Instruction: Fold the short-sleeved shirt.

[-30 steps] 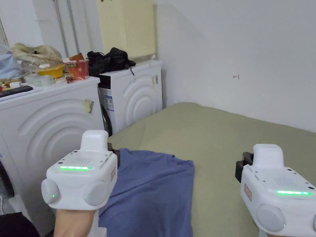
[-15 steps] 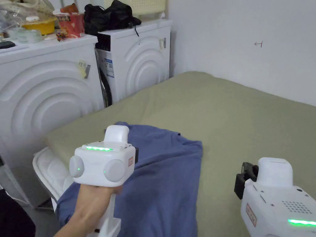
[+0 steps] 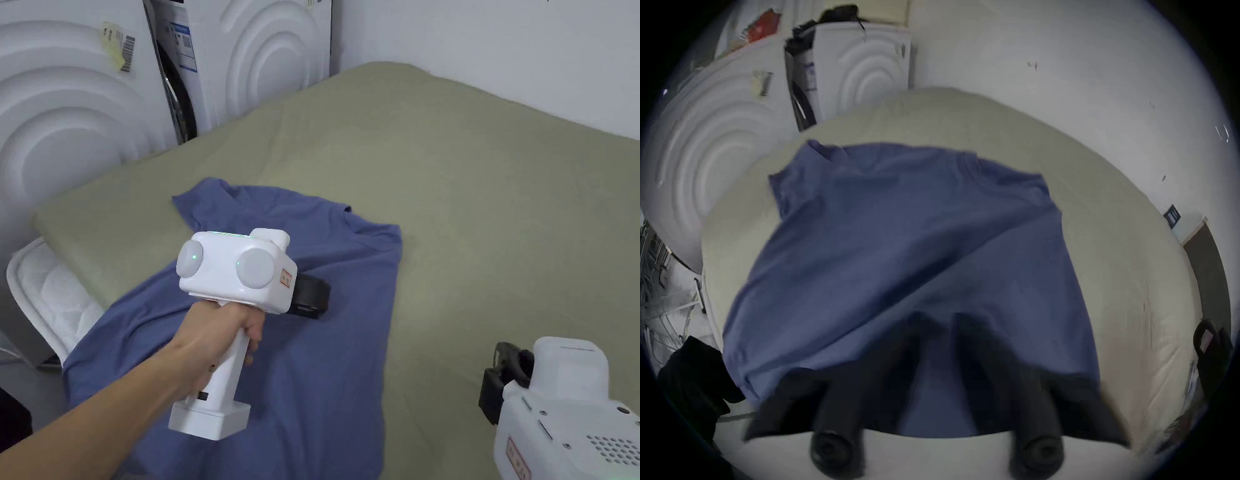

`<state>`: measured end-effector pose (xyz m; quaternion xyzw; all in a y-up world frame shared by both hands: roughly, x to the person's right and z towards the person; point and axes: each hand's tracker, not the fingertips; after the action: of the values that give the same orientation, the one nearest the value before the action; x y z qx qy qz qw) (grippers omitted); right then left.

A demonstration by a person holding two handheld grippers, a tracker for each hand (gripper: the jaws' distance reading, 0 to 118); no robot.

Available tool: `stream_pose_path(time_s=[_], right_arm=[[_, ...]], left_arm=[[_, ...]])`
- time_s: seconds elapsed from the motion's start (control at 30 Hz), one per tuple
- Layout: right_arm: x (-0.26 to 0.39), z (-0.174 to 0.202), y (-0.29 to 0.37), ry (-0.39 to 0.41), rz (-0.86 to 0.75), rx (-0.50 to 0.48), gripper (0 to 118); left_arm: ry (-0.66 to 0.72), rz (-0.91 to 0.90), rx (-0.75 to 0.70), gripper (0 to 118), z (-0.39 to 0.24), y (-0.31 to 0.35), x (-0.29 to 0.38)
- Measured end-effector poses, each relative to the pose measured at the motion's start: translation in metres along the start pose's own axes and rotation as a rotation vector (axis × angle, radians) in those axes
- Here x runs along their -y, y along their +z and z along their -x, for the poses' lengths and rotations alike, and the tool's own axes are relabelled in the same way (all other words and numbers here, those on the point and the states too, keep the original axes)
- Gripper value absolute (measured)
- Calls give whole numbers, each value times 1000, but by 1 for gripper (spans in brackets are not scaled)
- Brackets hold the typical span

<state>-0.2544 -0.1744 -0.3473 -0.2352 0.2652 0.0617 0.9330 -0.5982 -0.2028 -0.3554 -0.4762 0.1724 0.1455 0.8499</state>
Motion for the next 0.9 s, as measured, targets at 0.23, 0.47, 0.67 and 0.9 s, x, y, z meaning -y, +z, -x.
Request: stream_pose_path(time_s=[0.23, 0.47, 0.67, 0.9], right_arm=[[6, -16, 15, -6, 14, 25, 0], [7, -68, 69, -41, 12, 130, 0], [10, -131, 140, -85, -33, 251, 0], [22, -196, 230, -128, -90, 405, 0]], left_arm=[[-98, 56, -116, 107, -8, -36, -2], [-213, -56, -214, 0, -39, 8, 3], [-212, -187, -80, 0, -95, 102, 0], [-365, -301, 150, 0, -228, 193, 9]])
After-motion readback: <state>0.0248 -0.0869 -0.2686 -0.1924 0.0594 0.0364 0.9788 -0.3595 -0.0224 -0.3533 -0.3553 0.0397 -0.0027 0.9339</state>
